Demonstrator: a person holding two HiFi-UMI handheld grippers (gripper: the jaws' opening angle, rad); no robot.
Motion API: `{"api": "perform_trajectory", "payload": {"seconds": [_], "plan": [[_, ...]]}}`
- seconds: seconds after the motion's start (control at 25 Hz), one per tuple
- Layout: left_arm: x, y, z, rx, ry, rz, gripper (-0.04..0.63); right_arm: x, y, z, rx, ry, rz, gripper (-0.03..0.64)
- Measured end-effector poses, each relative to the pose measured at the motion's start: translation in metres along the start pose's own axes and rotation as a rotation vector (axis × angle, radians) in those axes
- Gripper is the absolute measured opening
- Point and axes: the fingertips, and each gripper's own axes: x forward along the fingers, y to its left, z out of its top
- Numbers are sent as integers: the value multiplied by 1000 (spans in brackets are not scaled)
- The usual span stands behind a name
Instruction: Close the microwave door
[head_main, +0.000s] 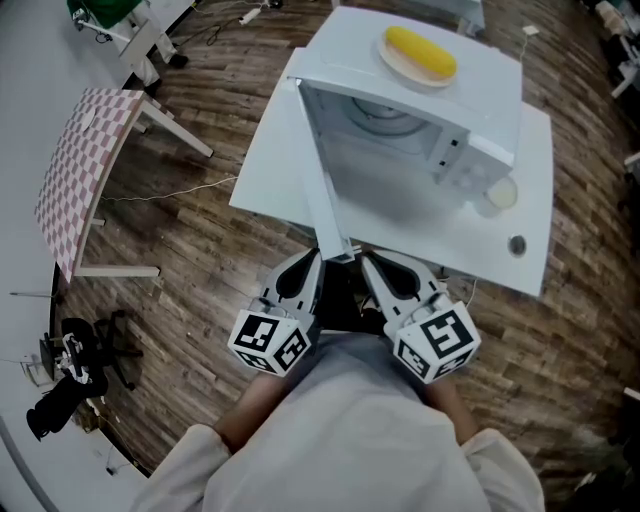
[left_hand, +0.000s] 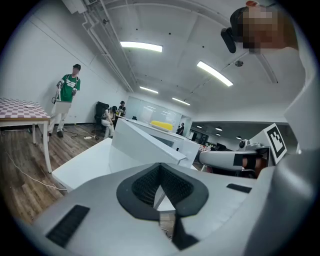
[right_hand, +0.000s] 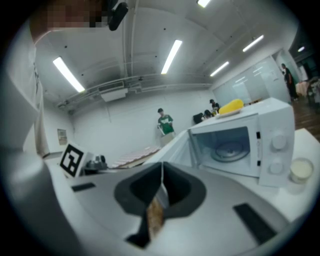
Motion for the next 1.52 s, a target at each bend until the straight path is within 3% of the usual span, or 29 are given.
{"api": "perform_trajectory", "payload": {"seconds": [0.44, 1.52], "plan": [[6, -8, 2, 33, 6, -37, 20, -3, -4, 1, 2, -9, -23, 25], [43, -24, -1, 27, 71, -189, 20, -9, -36, 5, 50, -24, -165, 25]]}}
